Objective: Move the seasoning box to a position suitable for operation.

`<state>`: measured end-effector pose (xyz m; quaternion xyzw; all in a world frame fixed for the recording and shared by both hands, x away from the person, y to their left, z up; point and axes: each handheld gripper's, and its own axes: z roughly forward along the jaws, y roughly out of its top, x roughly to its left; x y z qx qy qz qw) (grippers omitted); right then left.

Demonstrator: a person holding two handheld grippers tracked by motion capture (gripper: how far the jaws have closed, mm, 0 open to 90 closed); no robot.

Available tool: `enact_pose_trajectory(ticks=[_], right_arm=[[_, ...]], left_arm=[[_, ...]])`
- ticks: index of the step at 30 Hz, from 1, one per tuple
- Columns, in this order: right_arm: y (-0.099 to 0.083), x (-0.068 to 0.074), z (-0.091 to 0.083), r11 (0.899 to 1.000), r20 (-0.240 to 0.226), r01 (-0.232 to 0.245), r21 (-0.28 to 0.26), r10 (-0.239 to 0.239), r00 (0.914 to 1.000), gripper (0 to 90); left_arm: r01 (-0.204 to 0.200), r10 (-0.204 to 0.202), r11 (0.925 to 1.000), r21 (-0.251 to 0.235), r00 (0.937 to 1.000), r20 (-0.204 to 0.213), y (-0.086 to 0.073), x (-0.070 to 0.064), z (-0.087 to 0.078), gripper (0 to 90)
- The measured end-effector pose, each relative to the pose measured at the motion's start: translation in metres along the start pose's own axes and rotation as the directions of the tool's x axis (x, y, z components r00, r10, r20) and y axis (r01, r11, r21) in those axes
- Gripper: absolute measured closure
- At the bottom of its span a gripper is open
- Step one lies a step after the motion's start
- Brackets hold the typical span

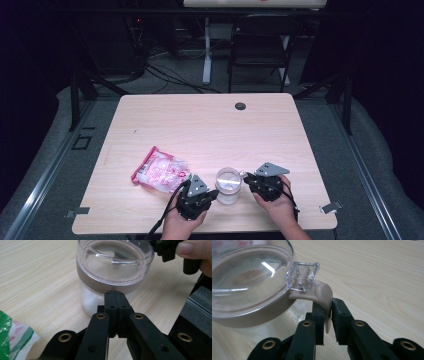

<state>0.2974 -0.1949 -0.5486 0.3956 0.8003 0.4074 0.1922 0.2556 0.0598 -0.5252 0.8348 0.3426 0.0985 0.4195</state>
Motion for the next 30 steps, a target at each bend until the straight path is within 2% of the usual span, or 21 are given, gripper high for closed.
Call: enact_pose_trajectory(ticks=[3, 10, 14, 15, 16, 30], right_arm=[[0.000, 0.002, -0.001, 1.000, 0.008, -0.004, 0.002, 0.004, 1.0000, 80.4], [0.001, 0.008, -0.001, 1.000, 0.028, -0.019, -0.011, 0.019, 0.9994, 76.1], [0.001, 0.010, -0.002, 1.000, 0.037, -0.009, -0.007, 0.010, 0.9993, 74.8], [0.000, 0.010, -0.003, 1.000, 0.039, -0.004, -0.007, 0.004, 0.9992, 73.7], [0.000, 0.010, -0.003, 1.000, 0.037, -0.005, -0.010, 0.005, 0.9993, 72.6], [-0.003, 0.011, -0.006, 1.000, 0.035, -0.006, -0.023, 0.007, 0.9994, 68.2]], left_arm=[[0.012, -0.012, 0.9999, -0.003, 0.9998, -0.019, 0.000, 0.003, 0.000, 89.6], [0.026, -0.026, 0.9997, -0.003, 0.9993, -0.027, 0.002, 0.010, 0.001, 89.9], [0.026, -0.026, 0.9997, -0.004, 0.9992, -0.029, 0.003, 0.012, 0.001, 89.9], [0.033, -0.034, 0.9993, -0.016, 0.9981, -0.052, 0.003, 0.011, 0.003, 90.0], [0.028, -0.028, 0.9996, -0.003, 0.9992, -0.030, 0.004, 0.013, 0.002, 89.9], [0.039, -0.040, 0.9991, -0.017, 0.9985, -0.036, 0.009, 0.023, 0.009, 89.1]])
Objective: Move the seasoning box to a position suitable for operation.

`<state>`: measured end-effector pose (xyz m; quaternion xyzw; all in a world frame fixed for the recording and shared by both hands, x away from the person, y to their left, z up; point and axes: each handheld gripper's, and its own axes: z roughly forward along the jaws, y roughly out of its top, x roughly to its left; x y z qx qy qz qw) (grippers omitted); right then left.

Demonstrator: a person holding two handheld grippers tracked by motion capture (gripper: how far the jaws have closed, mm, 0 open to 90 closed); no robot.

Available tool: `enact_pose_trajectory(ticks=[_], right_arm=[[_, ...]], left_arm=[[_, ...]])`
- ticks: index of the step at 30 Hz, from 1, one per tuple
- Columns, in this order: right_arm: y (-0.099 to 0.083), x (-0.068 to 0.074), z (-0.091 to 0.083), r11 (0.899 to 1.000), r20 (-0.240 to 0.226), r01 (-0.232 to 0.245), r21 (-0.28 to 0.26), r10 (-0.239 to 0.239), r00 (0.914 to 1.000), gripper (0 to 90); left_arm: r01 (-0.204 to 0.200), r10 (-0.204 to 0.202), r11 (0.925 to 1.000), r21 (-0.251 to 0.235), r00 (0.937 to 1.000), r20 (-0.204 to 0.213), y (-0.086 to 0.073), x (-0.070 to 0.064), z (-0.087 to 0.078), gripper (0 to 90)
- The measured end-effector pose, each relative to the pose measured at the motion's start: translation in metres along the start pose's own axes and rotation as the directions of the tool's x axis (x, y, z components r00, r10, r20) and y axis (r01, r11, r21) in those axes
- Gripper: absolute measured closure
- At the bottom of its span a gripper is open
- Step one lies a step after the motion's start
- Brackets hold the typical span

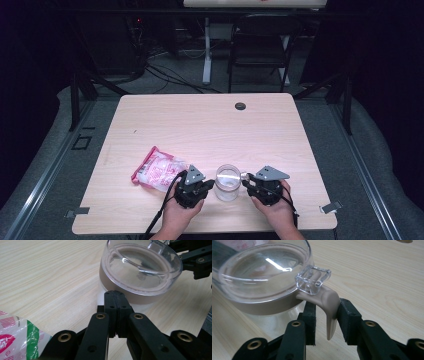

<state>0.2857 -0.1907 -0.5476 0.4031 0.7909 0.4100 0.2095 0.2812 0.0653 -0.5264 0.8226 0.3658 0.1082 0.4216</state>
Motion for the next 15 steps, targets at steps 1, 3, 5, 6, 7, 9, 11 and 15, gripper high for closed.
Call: enact_pose_trajectory(ticks=[1, 3, 5, 6, 7, 9, 11, 15], right_arm=[[0.000, 0.000, -0.001, 1.000, -0.002, 0.007, 0.001, -0.007, 1.0000, 67.3], [-0.001, 0.001, -0.005, 1.000, -0.011, 0.009, -0.005, -0.009, 0.9999, 64.4], [-0.001, 0.000, -0.016, 1.000, -0.033, 0.004, -0.024, -0.005, 0.9994, 60.7], [-0.001, 0.000, -0.016, 1.000, -0.033, 0.004, -0.024, -0.005, 0.9994, 60.7], [0.001, -0.001, -0.023, 0.999, -0.044, 0.009, -0.032, -0.011, 0.9990, 58.8], [0.002, -0.001, -0.030, 0.999, -0.040, 0.005, -0.052, -0.008, 0.9992, 57.4], [0.004, -0.002, -0.035, 0.997, -0.033, 0.011, -0.072, -0.013, 0.9994, 56.7], [0.008, -0.004, -0.041, 0.995, -0.019, 0.008, -0.098, -0.010, 0.9998, 56.3]], left_arm=[[-0.006, 0.006, 1.0000, -0.002, 1.0000, -0.002, 0.000, 0.001, -0.001, 88.5], [0.004, -0.004, 1.0000, -0.006, 1.0000, 0.008, 0.000, 0.001, -0.002, 86.6], [0.000, 0.000, 0.9998, -0.018, 1.0000, 0.006, 0.002, 0.003, -0.007, 86.2], [0.000, 0.000, 0.9998, -0.018, 1.0000, 0.006, 0.002, 0.003, -0.007, 85.9], [0.006, -0.005, 0.9996, -0.027, 0.9999, 0.013, 0.004, 0.004, -0.009, 85.3], [0.000, 0.000, 0.9995, -0.033, 1.0000, 0.009, 0.005, 0.006, -0.010, 84.1], [0.011, -0.011, 0.9992, -0.037, 0.9998, 0.017, 0.005, 0.007, -0.012, 82.8], [0.014, -0.013, 0.9988, -0.047, 0.9996, 0.024, 0.007, 0.009, -0.015, 80.7]])
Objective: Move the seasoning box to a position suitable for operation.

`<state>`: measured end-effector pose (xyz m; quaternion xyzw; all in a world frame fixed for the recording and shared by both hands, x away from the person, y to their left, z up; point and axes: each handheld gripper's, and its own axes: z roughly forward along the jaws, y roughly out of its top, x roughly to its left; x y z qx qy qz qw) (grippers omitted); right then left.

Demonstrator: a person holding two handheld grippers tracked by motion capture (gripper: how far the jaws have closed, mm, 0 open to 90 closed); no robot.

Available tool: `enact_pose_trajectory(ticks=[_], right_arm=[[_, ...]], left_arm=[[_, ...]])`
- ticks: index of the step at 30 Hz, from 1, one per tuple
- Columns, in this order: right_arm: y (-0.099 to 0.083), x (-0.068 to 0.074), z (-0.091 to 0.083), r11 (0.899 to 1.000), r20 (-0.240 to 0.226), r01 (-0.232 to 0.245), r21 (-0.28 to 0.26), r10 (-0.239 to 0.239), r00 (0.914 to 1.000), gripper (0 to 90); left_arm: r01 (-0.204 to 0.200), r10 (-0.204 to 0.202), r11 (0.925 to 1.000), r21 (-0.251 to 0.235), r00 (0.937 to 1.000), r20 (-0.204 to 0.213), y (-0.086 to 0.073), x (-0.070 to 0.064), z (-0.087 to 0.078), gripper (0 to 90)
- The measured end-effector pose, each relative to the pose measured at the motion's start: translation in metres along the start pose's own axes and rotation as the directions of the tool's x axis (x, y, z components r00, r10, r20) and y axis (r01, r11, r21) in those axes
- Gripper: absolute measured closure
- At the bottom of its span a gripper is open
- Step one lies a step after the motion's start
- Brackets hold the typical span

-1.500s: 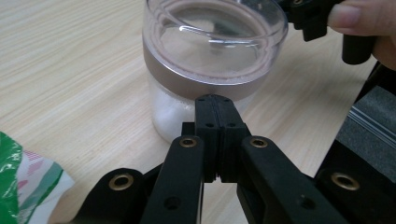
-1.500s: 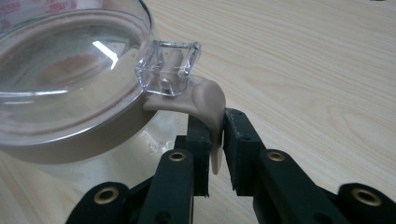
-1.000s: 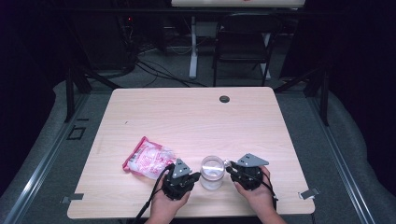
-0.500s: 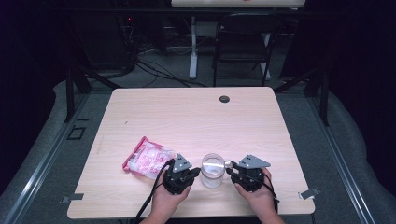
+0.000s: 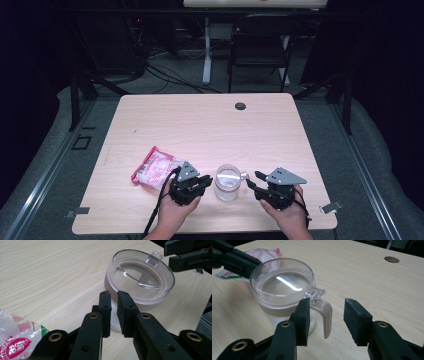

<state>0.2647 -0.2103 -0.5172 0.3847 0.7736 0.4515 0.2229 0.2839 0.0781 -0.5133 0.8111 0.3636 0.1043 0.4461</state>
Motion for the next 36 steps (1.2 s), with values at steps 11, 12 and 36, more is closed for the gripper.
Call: enact_pose_trajectory(ticks=[11, 12, 36], right_arm=[[0.022, -0.001, -0.002, 1.000, 0.001, -0.023, 0.012, 0.023, 0.9997, 76.9], [0.024, -0.001, -0.002, 1.000, 0.005, -0.022, 0.017, 0.022, 0.9998, 79.5], [0.032, -0.002, 0.010, 0.998, -0.039, -0.058, 0.029, 0.059, 0.9975, 85.7]], left_arm=[[-0.022, 0.022, 0.9998, -0.003, 0.9997, -0.013, 0.006, -0.002, -0.002, 83.1], [-0.033, 0.033, 0.9994, 0.003, 0.9993, -0.014, 0.007, -0.002, -0.003, 83.1], [-0.046, 0.046, 0.9983, 0.036, 0.9989, -0.003, 0.004, -0.007, 0.002, 90.0]])
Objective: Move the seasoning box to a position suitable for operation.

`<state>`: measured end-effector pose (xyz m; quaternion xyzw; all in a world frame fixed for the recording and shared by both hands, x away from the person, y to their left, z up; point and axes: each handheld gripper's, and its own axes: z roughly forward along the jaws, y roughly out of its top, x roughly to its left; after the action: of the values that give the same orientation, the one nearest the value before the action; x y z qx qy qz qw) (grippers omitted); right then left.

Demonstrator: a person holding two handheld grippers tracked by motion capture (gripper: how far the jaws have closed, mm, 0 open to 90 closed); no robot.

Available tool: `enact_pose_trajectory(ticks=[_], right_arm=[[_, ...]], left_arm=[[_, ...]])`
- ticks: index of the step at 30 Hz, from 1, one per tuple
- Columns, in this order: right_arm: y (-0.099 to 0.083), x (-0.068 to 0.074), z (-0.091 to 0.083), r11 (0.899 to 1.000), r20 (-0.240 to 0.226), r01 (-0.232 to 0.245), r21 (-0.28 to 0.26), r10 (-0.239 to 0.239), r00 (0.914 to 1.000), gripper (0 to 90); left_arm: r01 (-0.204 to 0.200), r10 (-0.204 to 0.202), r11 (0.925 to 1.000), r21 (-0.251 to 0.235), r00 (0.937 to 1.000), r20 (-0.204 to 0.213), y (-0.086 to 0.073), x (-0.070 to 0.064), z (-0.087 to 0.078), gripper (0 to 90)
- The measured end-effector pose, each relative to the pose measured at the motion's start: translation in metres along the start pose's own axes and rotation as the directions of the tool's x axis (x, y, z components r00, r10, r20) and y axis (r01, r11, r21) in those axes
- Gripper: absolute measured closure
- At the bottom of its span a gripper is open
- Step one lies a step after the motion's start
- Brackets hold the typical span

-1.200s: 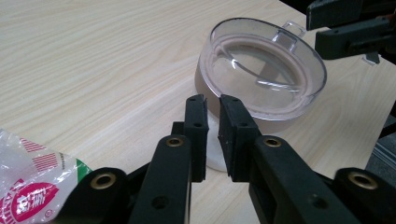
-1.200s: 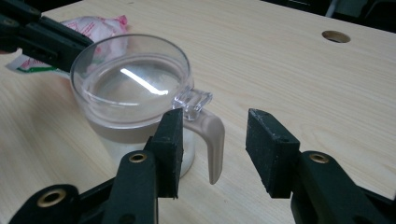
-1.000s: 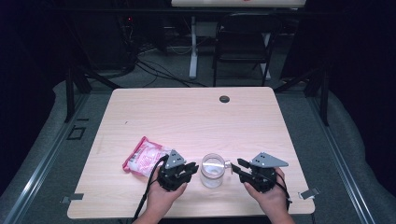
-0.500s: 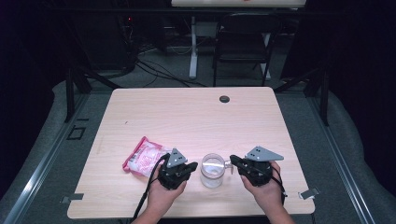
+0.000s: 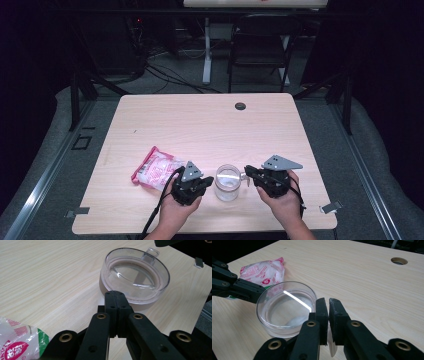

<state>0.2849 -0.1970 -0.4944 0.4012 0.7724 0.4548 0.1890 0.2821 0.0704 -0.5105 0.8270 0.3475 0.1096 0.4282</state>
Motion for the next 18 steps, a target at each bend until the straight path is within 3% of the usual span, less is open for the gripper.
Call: enact_pose_trajectory(ticks=[4, 18], right_arm=[[-0.0024, 0.0026, 0.0029, 1.000, 0.016, 0.002, 0.019, -0.002, 0.9999, 85.7], [-0.0055, -0.0002, 0.0029, 1.000, 0.012, -0.020, 0.003, 0.020, 0.9997, 84.2]], left_arm=[[-0.005, 0.005, 1.0000, 0.002, 1.0000, 0.002, -0.0011, -0.0008, 0.0003, 90.0], [-0.030, 0.030, 0.9993, 0.023, 0.9995, 0.014, -0.0069, -0.0056, 0.0032, 90.0]])
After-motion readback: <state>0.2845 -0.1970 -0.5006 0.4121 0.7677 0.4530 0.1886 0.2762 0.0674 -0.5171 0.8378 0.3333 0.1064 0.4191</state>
